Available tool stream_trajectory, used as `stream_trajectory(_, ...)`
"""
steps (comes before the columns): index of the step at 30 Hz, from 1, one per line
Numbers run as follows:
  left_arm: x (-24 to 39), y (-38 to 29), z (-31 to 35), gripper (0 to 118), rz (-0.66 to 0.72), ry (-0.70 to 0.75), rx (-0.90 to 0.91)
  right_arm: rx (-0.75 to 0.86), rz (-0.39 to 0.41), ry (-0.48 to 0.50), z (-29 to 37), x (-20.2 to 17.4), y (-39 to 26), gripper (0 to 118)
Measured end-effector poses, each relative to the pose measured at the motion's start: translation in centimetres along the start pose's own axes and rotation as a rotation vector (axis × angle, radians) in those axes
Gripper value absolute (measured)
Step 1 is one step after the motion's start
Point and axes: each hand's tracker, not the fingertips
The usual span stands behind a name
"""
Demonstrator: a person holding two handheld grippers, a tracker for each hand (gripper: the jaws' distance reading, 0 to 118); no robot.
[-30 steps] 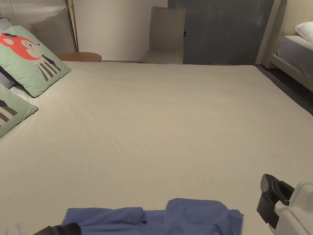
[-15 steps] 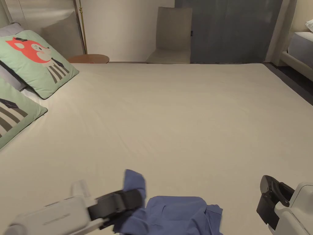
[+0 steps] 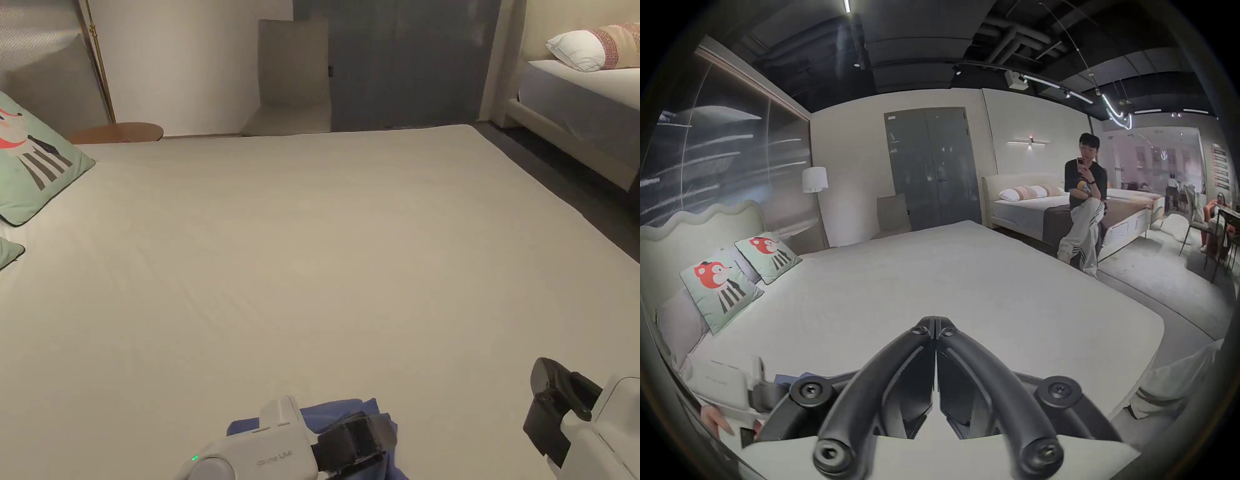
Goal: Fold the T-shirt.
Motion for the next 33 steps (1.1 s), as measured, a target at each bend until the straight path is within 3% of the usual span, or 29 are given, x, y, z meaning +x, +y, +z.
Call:
stream_trajectory(2, 0.7, 0.3, 2.5, 109, -0.084, 0.016, 0.093, 0.001, -0.005, 0.002, -0.1, -0.1, -0.1, 0)
stream_trajectory(5, 1.3, 0.1, 4.9, 106, -0.246, 0.218, 0.252, -0.003, -0.01, 0.019, -0.3, -0.5, -0.3, 0)
stream_trajectory(6, 1.5, -0.4, 5.0, 94, -0.329, 0.306, 0.304, -0.006, -0.009, 0.027, -0.5, -0.8, -0.5, 1)
stream_trajectory(7, 1.7, -0.8, 4.6, 66, -0.433, 0.395, 0.313, -0.009, -0.005, 0.032, -0.6, -1.0, -0.6, 0)
stream_trajectory(8, 1.9, -1.4, 3.8, 22, -0.52, 0.507, 0.301, -0.011, -0.003, 0.037, -0.7, -1.3, -0.7, 1)
stream_trajectory(9, 2.0, -2.3, 2.4, 4, -0.575, 0.594, 0.291, -0.015, -0.003, 0.047, -0.7, -1.5, -0.8, 0)
stream_trajectory(13, 2.0, -5.0, -0.1, 2, -0.553, 0.453, 0.158, -0.02, 0.003, 0.064, -0.6, -1.6, -1.0, 0)
stream_trajectory(19, 4.4, -9.4, -5.6, 2, -0.708, 0.44, 0.084, -0.023, 0.002, 0.036, -0.4, -0.5, -1.0, 0)
stream_trajectory(24, 5.9, -10.0, -7.8, 2, -0.674, 0.365, 0.037, -0.023, -0.008, 0.009, -0.2, 0.3, -1.0, 0)
stream_trajectory(29, 6.8, -9.3, -6.8, 2, -0.595, 0.22, 0.009, -0.019, -0.016, 0.002, -0.1, 0.6, -0.7, 1)
stream_trajectory(33, 6.4, -6.3, -1.4, 2, -0.516, 0.189, 0.156, -0.019, 0.001, 0.02, -0.7, -0.2, -0.2, 0)
